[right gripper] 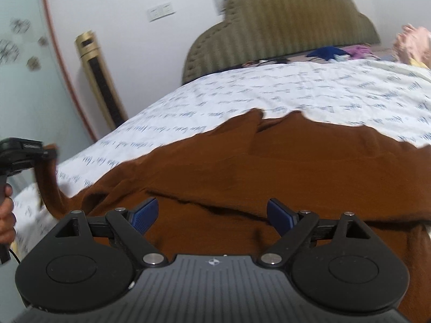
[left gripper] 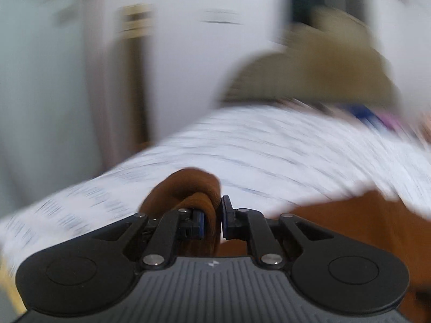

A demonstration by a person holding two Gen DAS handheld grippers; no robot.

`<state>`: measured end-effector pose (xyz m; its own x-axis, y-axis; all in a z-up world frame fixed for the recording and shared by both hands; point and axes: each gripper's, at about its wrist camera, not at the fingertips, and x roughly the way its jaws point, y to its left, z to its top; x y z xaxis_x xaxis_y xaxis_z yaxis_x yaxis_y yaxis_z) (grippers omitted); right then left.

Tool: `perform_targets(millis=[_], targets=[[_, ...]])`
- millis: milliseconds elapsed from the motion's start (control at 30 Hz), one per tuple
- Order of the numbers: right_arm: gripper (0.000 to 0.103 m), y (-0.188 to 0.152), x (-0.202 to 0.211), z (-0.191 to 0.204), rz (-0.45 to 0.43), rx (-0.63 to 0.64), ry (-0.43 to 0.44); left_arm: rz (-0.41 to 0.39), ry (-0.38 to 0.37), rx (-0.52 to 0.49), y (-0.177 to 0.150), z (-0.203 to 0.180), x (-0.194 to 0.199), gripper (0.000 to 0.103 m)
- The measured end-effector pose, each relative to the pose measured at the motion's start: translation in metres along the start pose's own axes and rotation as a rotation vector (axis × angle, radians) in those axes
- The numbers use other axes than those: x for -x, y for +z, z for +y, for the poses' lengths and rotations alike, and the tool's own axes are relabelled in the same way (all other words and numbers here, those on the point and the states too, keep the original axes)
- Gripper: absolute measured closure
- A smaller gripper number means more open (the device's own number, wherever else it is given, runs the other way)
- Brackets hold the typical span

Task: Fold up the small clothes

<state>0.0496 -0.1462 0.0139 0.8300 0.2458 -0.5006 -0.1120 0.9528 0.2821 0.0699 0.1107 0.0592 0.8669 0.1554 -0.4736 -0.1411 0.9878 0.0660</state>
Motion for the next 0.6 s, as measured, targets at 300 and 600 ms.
perform_targets(millis=[300,600], targets=[[0.016,0.019,0.015,-0.042,-0.065,-0.142,-0.031,0.012,-0.225,-0.630,-0.099,-0.121,0.013,0.086],[0.016,0.039,-0.026,-0.005,0.054,0.008,0.066,-0.121,-0.198,-0.755,-0.122,-0.108,0.049,0.034]])
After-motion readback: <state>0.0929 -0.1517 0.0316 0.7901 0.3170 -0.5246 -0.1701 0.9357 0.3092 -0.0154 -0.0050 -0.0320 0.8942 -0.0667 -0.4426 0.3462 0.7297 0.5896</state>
